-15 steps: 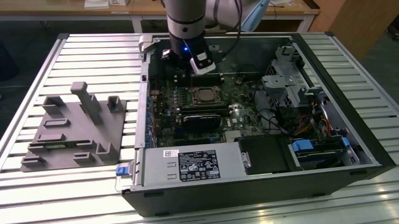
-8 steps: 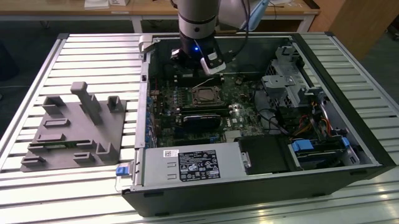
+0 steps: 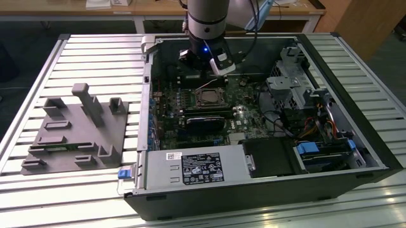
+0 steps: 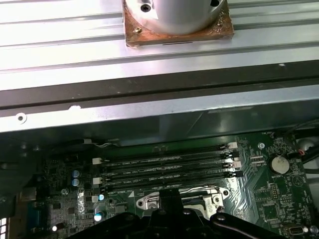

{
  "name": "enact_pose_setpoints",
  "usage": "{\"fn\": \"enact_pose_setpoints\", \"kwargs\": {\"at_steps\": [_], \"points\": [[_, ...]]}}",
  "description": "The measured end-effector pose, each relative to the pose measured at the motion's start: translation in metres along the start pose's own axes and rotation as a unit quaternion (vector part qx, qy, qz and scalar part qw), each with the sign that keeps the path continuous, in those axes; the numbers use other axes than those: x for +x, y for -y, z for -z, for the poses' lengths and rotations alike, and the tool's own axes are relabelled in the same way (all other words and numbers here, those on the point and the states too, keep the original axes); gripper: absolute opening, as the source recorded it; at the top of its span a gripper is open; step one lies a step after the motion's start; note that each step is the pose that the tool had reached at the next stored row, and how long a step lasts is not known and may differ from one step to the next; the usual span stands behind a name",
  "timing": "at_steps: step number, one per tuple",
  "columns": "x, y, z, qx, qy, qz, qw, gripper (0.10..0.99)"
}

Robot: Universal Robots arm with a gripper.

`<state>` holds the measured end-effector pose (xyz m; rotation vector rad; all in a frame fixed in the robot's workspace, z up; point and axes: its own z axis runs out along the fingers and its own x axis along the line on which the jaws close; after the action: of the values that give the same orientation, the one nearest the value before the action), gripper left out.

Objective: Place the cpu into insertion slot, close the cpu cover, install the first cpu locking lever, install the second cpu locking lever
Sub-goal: 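Install the first cpu locking lever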

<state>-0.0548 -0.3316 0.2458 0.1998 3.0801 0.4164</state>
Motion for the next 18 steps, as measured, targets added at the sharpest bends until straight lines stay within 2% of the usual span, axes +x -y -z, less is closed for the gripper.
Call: {"fn": "enact_pose_setpoints", "kwargs": {"at_steps": [3,8,10,15,18], "points": [[-0.0001,0.0001,-0.0006,0.0021,0.0030,0.001,1.0000,0.106],[0.0000,0.0008,-0.0030,0.0032,0.0177,0.004,0.9998,0.106],[0.0000,0.0013,-0.0048,0.0027,0.0219,0.004,0.9997,0.106],[0.0001,0.0029,-0.0106,0.0020,0.0280,0.003,0.9996,0.106],[0.0001,0.0035,-0.0129,0.0014,0.0336,0.002,0.9994,0.106]]}}
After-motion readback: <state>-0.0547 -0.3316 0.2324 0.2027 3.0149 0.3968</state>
